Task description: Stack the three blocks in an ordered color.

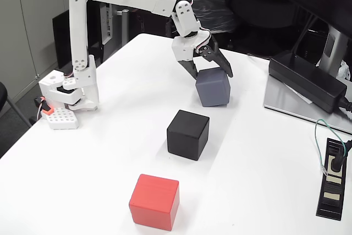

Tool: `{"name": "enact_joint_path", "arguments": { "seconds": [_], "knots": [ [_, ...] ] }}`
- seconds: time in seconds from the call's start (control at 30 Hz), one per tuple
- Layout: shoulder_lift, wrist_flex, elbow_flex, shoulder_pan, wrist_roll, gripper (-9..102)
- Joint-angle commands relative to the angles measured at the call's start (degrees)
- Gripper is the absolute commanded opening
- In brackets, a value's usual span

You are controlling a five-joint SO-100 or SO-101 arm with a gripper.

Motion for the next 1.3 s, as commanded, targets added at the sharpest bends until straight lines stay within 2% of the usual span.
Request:
{"name": "enact_joint_path", "arguments": {
  "seconds": [0.0, 0.2, 0.47, 0.67, 1.17, 1.27],
  "knots": [
    [-0.1, 0.2, 0.2, 0.1, 0.2, -1],
    [-0.1, 1.1, -3.1, 1.1, -0.2, -1],
    [0.0, 2.7, -8.7, 8.1, -0.5, -1],
    [0.1, 12.0, -16.8, 9.3, -0.5, -1],
    [0.1, 40.3, -49.1, 9.6, -0.6, -1],
    [1.0, 42.0, -54.1, 11.1, -0.7, -1]
  ]
}}
